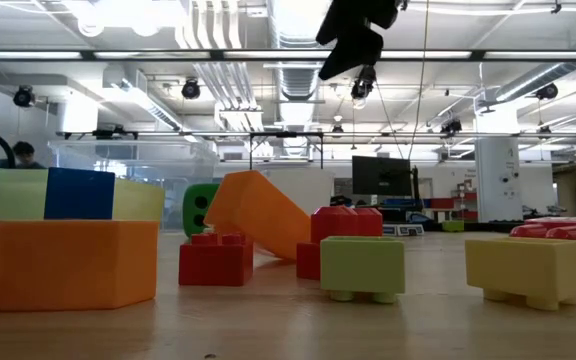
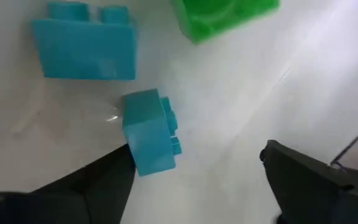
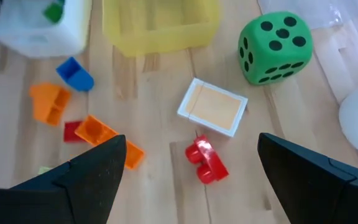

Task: Pick & Place Toys
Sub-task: Put the blue game piece into the white bin, then put the red game piece into the white bin

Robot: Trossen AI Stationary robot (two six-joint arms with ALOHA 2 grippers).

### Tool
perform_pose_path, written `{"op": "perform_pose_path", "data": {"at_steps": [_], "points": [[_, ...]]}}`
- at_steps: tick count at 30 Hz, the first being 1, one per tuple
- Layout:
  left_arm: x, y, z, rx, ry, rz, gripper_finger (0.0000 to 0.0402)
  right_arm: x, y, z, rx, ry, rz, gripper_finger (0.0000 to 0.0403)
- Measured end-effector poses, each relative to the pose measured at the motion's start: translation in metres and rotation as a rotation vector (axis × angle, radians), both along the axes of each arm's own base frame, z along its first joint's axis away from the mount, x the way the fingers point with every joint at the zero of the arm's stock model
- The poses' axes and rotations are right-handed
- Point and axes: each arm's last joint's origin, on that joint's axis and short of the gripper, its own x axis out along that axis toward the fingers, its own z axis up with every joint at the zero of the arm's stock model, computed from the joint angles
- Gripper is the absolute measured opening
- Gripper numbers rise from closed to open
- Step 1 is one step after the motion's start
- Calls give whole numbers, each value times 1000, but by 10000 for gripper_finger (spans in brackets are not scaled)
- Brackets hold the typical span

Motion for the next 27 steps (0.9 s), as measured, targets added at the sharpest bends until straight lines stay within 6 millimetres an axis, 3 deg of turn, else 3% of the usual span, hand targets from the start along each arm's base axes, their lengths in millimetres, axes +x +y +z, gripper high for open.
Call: {"op": "perform_pose_path", "data": {"at_steps": [6,17,27], "points": [[-2,5,16,-37,-63,25,346,1,0,-18,-65,17,82,359],[-6,17,51,-177,-111,172,345,24,1,-83,-145,115,189,359],[0,42,95,-297,-439,375,289,35,-6,-125,-182,246,235,359]]}}
